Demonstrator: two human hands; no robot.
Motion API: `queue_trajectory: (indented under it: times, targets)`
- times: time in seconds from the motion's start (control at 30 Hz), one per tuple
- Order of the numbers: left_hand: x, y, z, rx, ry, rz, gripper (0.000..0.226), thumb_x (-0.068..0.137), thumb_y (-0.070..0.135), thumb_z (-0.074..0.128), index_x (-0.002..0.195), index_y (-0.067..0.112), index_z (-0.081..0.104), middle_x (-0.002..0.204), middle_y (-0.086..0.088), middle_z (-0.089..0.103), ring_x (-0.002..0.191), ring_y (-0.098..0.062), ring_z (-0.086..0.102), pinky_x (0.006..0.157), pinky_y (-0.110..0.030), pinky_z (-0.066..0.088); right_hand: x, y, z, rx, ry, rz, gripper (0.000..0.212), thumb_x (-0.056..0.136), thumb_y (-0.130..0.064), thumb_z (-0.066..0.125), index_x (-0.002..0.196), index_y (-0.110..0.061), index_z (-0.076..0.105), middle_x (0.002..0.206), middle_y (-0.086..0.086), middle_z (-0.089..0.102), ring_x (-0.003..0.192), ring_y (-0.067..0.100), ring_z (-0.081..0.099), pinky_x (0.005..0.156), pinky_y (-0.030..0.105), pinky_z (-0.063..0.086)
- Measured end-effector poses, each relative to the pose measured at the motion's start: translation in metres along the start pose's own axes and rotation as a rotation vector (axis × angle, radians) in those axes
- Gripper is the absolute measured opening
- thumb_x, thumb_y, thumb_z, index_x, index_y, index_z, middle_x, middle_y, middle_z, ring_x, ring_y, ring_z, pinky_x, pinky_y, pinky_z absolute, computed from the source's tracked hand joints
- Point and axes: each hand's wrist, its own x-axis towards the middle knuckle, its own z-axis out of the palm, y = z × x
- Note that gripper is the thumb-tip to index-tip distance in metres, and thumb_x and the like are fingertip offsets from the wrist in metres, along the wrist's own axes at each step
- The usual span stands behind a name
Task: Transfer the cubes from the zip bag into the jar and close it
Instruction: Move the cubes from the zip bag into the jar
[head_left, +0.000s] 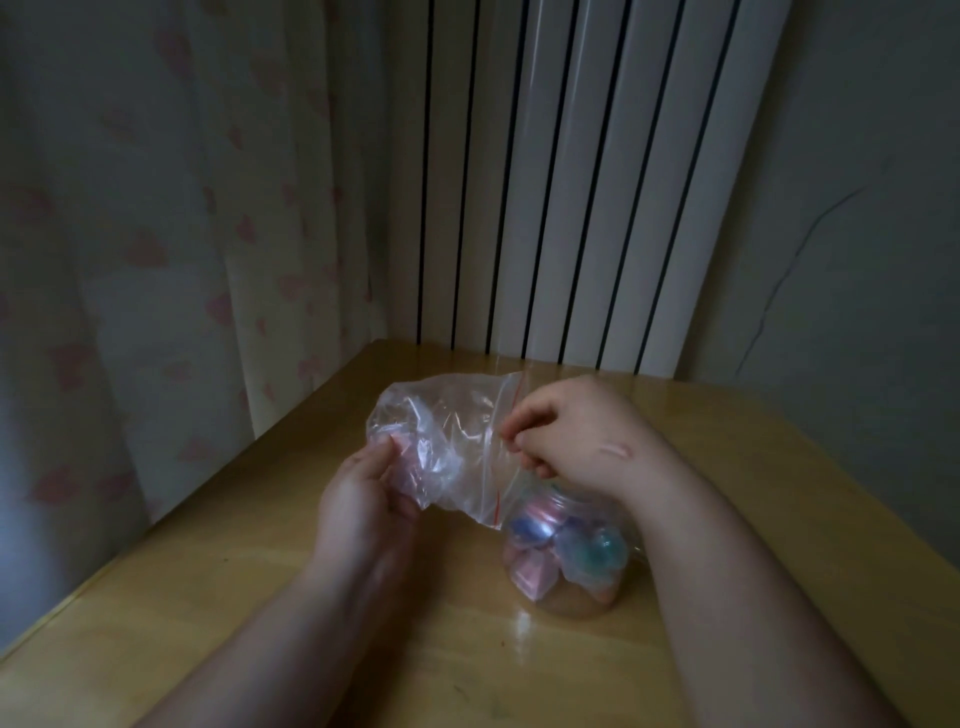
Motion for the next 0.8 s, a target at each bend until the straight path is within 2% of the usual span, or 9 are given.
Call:
queue_trajectory:
  times: [0.07,0.13,0.17,0.23,0.3,0.33,0.43,0.67,0.8]
  targets:
    - [-0.003,-0.001,0.002,0.023,-0.012,0.023,0.037,0.093,0.008,0.06,0.127,-0.006,0.057,0.118,-0.028,0.067,0.09,-0.025,0.071,0.096,-0.039,0.052,-0.001,-0.005,0.01,0.013,-0.042,-0.017,0.037,0.092,-0.005,0.056,0.069,-0.032,0.064,0.076,-0.009,0.068,0.073,0.005,0.067,0.076,0.027,0.058]
    - [-0.005,-0.001,0.004,0.071,-0.026,0.043,0.04,0.088,0.014,0.064,0.123,-0.004,0.058,0.122,-0.029,0.065,0.088,-0.027,0.065,0.091,-0.041,0.047,0.002,-0.008,0.02,0.012,0.034,-0.079,0.024,0.091,-0.007,0.056,0.075,-0.02,0.07,0.082,-0.003,0.07,0.078,0.011,0.067,0.079,0.035,0.059]
    - [-0.006,-0.001,0.004,0.1,-0.04,0.048,0.039,0.088,0.016,0.064,0.122,-0.003,0.059,0.119,-0.026,0.067,0.089,-0.027,0.067,0.089,-0.04,0.051,0.003,-0.009,0.024,0.038,0.089,-0.11,0.019,0.09,-0.009,0.056,0.082,-0.015,0.072,0.088,0.0,0.072,0.083,0.014,0.067,0.079,0.038,0.059]
    - [-0.004,-0.001,0.002,0.139,-0.089,0.05,0.029,0.093,0.013,0.058,0.118,-0.001,0.063,0.106,-0.02,0.073,0.085,-0.023,0.072,0.074,-0.034,0.06,0.003,-0.013,0.031,0.102,0.124,-0.144,0.019,0.091,-0.01,0.056,0.094,-0.015,0.074,0.098,0.001,0.072,0.09,0.015,0.066,0.079,0.035,0.058]
    - [-0.006,0.0,0.001,0.174,-0.139,0.041,0.022,0.099,0.007,0.052,0.114,0.0,0.066,0.095,-0.017,0.075,0.077,-0.022,0.074,0.062,-0.031,0.06,0.002,-0.015,0.037,0.098,0.067,-0.129,0.025,0.092,-0.01,0.055,0.107,-0.02,0.073,0.103,-0.001,0.071,0.092,0.013,0.065,0.078,0.027,0.055]
    - [-0.007,0.001,0.002,0.192,-0.151,0.041,0.023,0.099,0.004,0.05,0.114,-0.001,0.067,0.093,-0.018,0.076,0.075,-0.023,0.074,0.06,-0.031,0.06,0.003,-0.015,0.041,0.079,0.054,-0.119,0.026,0.092,-0.01,0.056,0.11,-0.019,0.072,0.102,0.001,0.071,0.091,0.013,0.065,0.078,0.028,0.056]
    - [-0.012,0.001,0.005,0.272,-0.162,0.058,0.022,0.098,-0.001,0.05,0.112,-0.005,0.067,0.084,-0.017,0.076,0.068,-0.021,0.073,0.056,-0.028,0.059,0.007,-0.014,0.046,0.05,0.073,-0.104,0.021,0.09,-0.009,0.057,0.105,-0.012,0.071,0.096,0.006,0.071,0.086,0.021,0.068,0.08,0.04,0.058]
    - [-0.019,-0.001,0.007,0.418,-0.151,0.075,0.016,0.09,-0.006,0.054,0.095,-0.002,0.068,0.067,-0.012,0.069,0.053,-0.019,0.064,0.05,-0.029,0.055,0.006,-0.02,0.041,-0.071,-0.01,-0.044,0.034,0.089,-0.008,0.049,0.118,-0.013,0.067,0.111,0.011,0.068,0.101,0.029,0.065,0.082,0.036,0.053]
    - [-0.015,-0.005,0.005,0.427,-0.106,0.061,0.013,0.09,-0.004,0.056,0.092,0.001,0.068,0.072,-0.015,0.071,0.06,-0.023,0.066,0.062,-0.038,0.057,0.007,-0.018,0.04,-0.1,0.018,-0.007,0.032,0.087,-0.01,0.052,0.115,-0.014,0.067,0.106,0.009,0.068,0.096,0.027,0.066,0.08,0.036,0.055]
